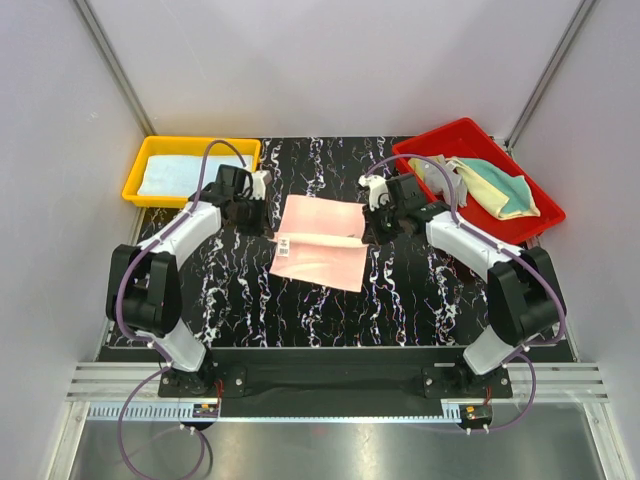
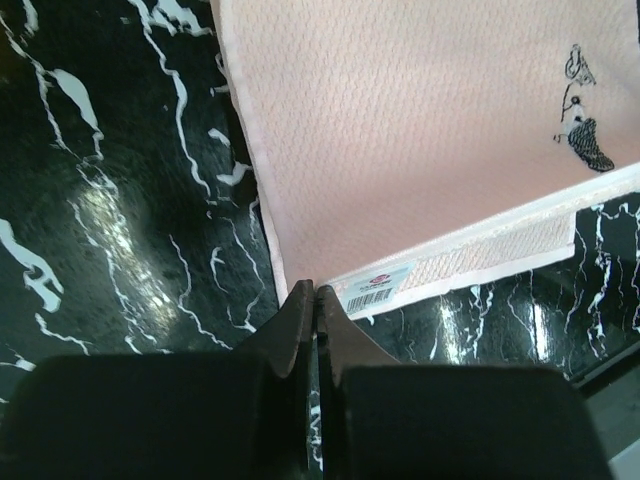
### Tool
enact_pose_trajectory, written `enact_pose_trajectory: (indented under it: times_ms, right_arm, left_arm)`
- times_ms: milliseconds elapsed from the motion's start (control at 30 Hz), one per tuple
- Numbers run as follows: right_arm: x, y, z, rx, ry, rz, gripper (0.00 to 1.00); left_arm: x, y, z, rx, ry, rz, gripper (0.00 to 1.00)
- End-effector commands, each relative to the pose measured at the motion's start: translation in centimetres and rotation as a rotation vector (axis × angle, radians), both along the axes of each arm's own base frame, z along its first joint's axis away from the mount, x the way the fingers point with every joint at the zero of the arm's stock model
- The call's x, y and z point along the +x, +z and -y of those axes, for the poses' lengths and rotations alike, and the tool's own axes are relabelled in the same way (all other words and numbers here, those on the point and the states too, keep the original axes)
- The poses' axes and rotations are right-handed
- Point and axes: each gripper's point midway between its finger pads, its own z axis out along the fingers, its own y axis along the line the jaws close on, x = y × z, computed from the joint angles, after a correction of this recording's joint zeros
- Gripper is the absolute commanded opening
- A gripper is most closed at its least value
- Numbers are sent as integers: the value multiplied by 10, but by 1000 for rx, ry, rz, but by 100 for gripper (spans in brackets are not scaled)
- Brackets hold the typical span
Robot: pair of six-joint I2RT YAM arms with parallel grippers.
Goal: Fold and stack the towels
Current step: Fold the towel
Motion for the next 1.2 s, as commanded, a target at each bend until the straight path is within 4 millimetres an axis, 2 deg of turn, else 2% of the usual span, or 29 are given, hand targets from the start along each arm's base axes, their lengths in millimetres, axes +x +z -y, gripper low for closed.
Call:
enact_pose_trajectory:
  times_ms: [0,100,200,267,400,467,633,800,900,1000,1033,1067,1167]
  right_arm:
    - [-5,3,22,-69,-82,6,0]
    - [1,9,24,-73,-99,28,0]
    - [8,20,25,-87,-110,58,0]
    - [10,29,26,-96,-109,61,0]
    - [0,36,30,-104,-118,36,0]
    - [-8,38,34,-104,-124,23,0]
    - [-32,15,33,-126,-114,-57,0]
    - [-54,-7,20,-93,-110,-180,0]
    - [-66,-24,15,-99,-120,-243,0]
    - [-81,-43,20,-123,-142,-330,3]
    - [-84,-50,21,-136,-154,-358,4]
    - [-88,-53,21,-130,-179,-386,12]
    - [-105,-61,9,-82,-152,-470,24]
  left_arm:
    - [0,2,-15,56,52,33,0]
    - [-6,-1,-15,56,57,12,0]
    - [-4,8,-13,50,67,28,0]
    - [1,23,-12,37,77,63,0]
    - [1,43,-8,26,69,96,0]
    - [-3,43,-8,40,65,98,0]
    - [-14,29,-13,64,69,62,0]
    - [-25,11,-20,109,95,12,0]
    - [-32,-5,-26,145,111,-37,6]
    - [-42,-19,-28,158,116,-91,14]
    - [-44,-22,-30,171,121,-100,19]
    - [-47,-25,-32,186,124,-110,23]
    - [-54,-33,-38,222,137,-150,34]
